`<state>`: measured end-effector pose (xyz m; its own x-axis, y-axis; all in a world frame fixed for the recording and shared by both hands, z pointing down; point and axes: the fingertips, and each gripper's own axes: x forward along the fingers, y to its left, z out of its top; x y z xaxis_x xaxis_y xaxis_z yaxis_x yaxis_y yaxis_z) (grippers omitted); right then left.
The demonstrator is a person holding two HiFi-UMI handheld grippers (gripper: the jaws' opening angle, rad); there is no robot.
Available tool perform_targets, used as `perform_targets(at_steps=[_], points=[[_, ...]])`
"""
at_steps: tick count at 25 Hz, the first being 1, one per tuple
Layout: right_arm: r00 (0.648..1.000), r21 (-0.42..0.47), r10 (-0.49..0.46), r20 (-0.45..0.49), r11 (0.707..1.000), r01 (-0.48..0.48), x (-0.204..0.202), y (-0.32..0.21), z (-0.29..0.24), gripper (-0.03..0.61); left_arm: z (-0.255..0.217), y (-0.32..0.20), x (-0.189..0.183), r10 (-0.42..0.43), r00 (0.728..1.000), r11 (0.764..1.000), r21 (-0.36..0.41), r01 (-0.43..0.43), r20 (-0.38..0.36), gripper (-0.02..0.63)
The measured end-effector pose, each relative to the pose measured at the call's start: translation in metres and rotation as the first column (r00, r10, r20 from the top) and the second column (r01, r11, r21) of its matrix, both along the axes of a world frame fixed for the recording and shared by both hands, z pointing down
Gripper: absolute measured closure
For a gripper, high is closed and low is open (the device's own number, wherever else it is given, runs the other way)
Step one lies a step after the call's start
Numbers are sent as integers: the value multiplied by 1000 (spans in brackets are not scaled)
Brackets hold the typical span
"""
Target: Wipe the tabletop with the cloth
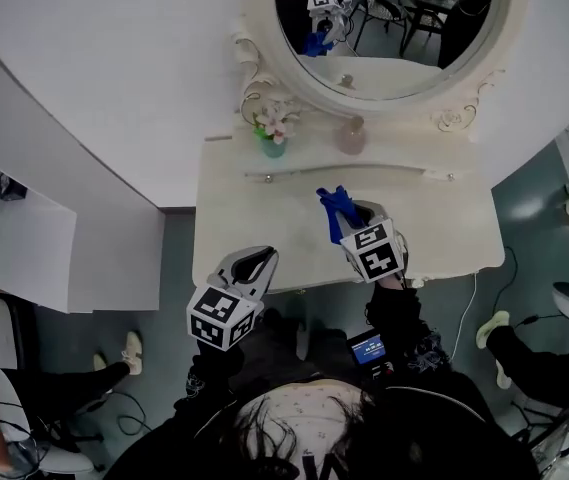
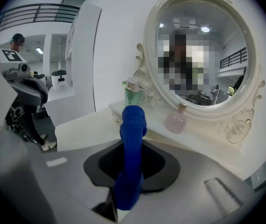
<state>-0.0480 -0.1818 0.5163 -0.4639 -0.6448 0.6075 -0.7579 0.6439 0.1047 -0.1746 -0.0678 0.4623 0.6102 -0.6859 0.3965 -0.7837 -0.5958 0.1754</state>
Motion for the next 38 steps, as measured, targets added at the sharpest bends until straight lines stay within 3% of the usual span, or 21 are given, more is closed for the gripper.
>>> perform_targets(at_steps=[9, 21, 25, 30, 35, 38], points=[[993, -61, -114, -8, 992, 113, -147, -9, 28, 502, 13, -13, -105, -65, 998, 998, -26, 65, -14, 614], [955, -98, -295, -38, 952, 291, -314, -11, 82, 502, 30, -2, -199, -204, 979, 977, -62, 203, -19, 613], [928, -137, -351, -125, 932, 335, -337, -5, 121, 502, 31, 8, -225, -269, 963, 961, -71, 267, -19, 613], [898, -147, -365, -247, 930, 338, -337, -5, 154, 502, 36, 14, -243, -317, 948, 946, -85, 314, -19, 613], [856, -101, -402, -325, 915, 391, -336, -6, 158, 502, 36, 12, -239, -311, 950, 948, -81, 308, -27, 614], [852, -62, -387, -353, 918, 392, -334, -5, 158, 503, 33, 8, -231, -292, 956, 955, -70, 289, -36, 612]])
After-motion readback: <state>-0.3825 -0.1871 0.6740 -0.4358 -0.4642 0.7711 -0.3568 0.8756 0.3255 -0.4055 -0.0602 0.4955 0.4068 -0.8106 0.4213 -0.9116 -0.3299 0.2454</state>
